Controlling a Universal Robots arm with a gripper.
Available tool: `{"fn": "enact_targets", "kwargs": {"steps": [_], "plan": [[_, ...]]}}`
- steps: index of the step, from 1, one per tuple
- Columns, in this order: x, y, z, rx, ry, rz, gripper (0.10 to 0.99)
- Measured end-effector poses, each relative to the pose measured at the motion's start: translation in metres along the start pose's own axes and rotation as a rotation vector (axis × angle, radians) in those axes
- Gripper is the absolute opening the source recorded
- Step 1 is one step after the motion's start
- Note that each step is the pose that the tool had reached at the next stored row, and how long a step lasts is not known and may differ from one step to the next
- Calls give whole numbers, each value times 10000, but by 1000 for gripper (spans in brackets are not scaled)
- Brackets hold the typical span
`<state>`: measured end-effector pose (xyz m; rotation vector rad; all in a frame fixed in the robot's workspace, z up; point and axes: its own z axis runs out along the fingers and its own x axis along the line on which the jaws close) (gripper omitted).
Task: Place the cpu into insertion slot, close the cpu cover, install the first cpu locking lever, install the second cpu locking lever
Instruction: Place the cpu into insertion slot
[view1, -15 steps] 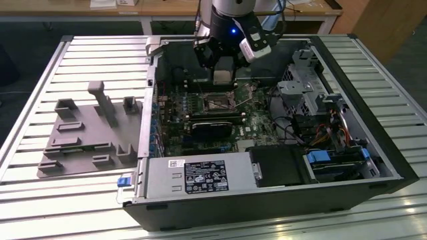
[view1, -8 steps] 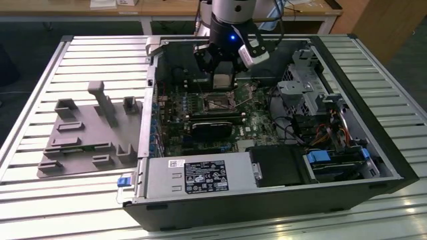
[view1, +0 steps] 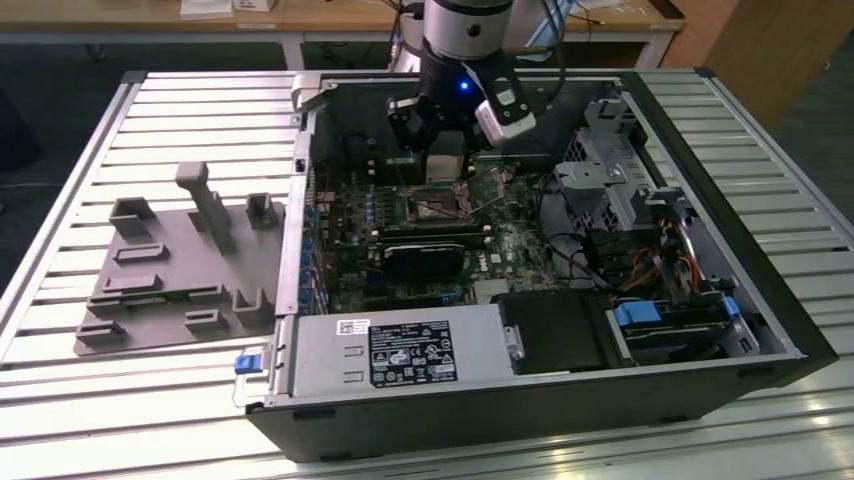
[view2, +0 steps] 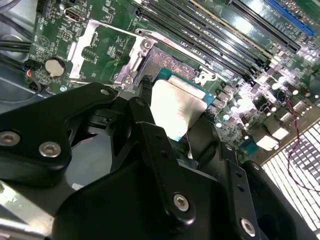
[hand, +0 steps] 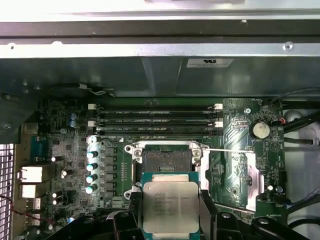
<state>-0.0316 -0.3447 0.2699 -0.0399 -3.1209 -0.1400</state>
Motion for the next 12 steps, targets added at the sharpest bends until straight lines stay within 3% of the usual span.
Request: {"fn": "enact_targets", "kwargs": {"steps": [6,12], "plan": [[-1,-6,69,-2,-13,88,537],[-2,-8,93,-21,-108,1154,537]]}}
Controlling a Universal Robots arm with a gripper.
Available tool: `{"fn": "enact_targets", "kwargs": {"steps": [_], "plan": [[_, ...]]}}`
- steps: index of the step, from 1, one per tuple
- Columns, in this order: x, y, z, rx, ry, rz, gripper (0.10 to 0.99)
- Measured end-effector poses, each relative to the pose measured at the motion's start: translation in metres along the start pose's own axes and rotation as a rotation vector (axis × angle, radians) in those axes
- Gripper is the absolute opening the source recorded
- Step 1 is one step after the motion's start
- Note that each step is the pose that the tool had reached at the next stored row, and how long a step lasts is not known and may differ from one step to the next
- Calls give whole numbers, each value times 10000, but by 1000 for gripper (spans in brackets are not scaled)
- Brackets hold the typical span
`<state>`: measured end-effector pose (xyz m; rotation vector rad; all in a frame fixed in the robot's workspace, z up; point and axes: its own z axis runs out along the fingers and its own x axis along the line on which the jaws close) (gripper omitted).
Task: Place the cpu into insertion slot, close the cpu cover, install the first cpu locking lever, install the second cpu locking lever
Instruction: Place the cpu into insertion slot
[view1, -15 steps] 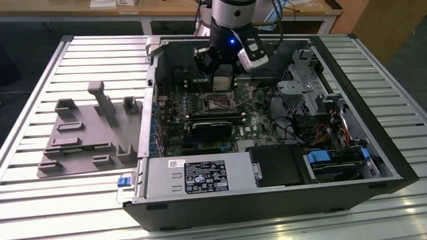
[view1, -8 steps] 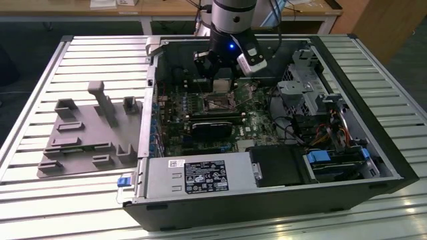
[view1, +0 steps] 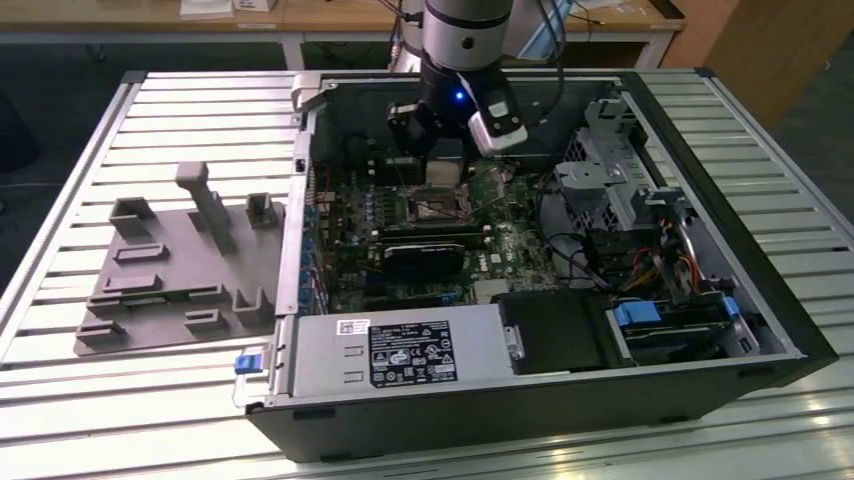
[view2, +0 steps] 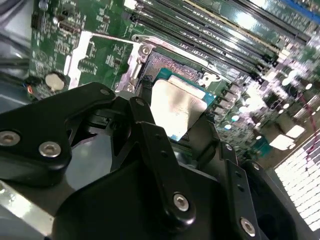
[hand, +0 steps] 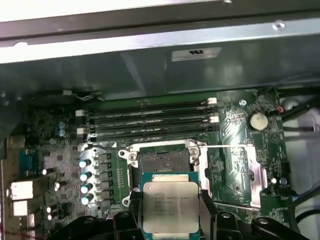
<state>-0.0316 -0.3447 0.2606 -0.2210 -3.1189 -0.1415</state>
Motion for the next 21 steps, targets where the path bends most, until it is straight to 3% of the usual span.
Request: {"fn": "enact_targets", "kwargs": {"steps": [21], "plan": [[-1,-5,54,-70,-341,3804,537]]}}
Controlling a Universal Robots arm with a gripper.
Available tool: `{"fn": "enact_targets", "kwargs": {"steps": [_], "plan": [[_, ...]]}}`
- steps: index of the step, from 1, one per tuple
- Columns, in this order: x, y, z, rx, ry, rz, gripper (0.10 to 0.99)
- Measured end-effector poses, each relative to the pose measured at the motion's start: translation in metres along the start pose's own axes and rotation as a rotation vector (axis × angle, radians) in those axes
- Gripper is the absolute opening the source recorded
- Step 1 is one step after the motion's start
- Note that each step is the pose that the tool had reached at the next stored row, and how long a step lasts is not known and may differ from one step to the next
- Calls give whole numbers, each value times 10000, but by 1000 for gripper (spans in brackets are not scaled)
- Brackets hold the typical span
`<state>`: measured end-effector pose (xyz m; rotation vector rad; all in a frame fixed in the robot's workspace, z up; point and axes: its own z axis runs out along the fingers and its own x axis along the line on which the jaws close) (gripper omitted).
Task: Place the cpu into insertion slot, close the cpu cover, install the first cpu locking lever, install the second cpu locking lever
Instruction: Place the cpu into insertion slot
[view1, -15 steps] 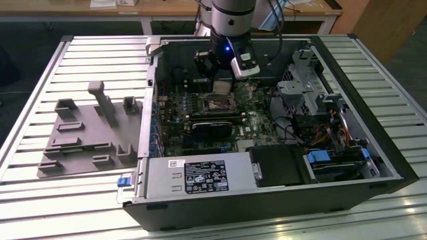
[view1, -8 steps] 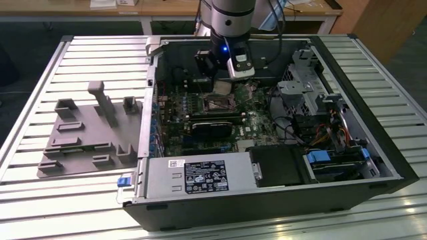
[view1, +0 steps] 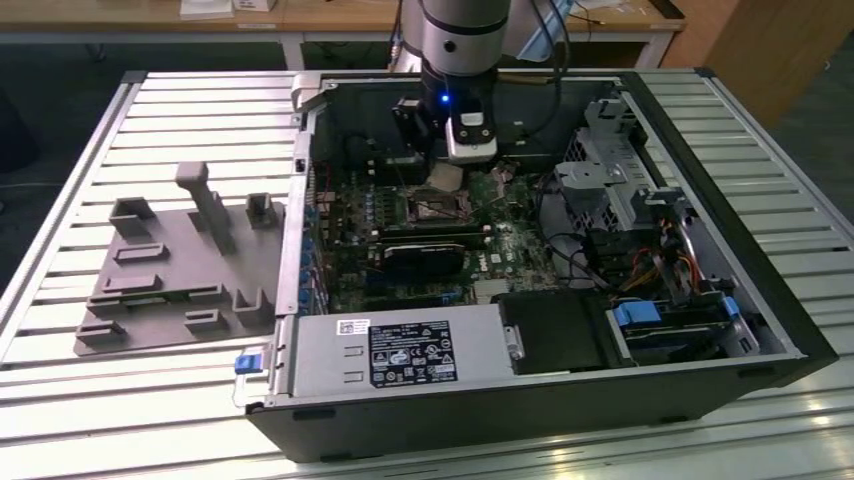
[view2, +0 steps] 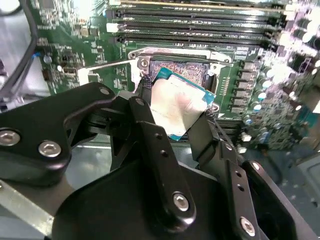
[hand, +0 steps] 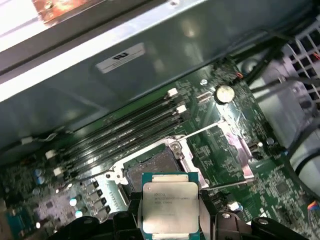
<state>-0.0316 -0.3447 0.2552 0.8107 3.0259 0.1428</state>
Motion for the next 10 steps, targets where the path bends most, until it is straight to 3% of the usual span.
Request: {"fn": "enact_targets", "kwargs": {"steps": [10], "plan": [[-1,-3,32,-32,-162,1795,537]]}}
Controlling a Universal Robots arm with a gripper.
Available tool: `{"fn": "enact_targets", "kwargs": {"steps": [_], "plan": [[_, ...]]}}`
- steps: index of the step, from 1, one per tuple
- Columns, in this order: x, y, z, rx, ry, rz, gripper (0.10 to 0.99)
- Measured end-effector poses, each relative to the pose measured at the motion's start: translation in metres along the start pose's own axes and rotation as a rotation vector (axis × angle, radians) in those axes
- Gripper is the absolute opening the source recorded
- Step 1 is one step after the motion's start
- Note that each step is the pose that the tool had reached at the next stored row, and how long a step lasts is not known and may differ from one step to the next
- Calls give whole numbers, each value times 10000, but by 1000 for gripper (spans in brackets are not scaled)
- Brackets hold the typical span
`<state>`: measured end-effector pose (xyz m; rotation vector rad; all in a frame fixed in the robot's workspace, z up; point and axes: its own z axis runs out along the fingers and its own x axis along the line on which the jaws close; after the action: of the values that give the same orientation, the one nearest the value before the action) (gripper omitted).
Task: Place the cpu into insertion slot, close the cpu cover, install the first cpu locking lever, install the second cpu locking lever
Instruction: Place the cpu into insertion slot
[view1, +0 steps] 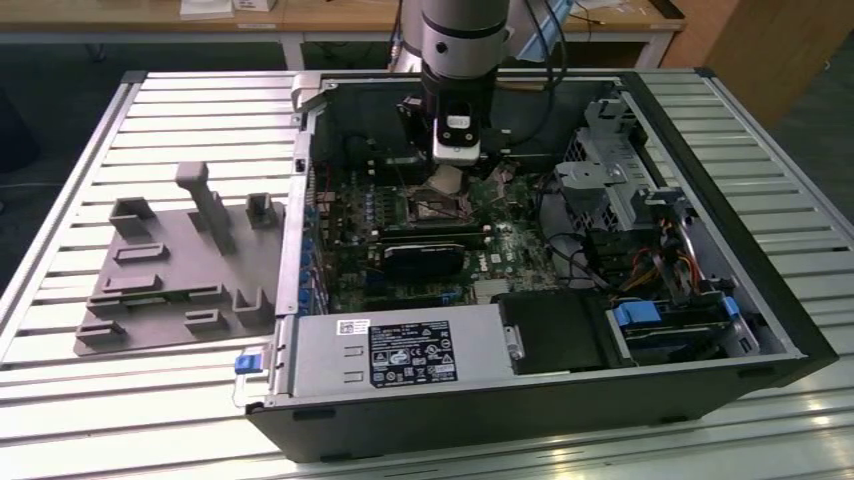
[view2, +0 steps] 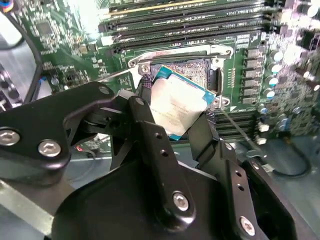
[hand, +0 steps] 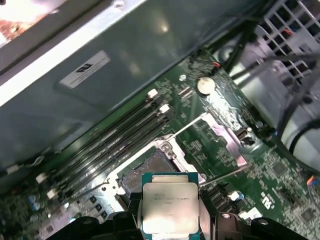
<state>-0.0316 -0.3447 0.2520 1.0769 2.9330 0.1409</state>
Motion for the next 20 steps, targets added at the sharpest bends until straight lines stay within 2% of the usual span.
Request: {"fn": "enact_targets", "kwargs": {"steps": [20], "plan": [[-1,-6,65,-66,-327,3648,537]]}}
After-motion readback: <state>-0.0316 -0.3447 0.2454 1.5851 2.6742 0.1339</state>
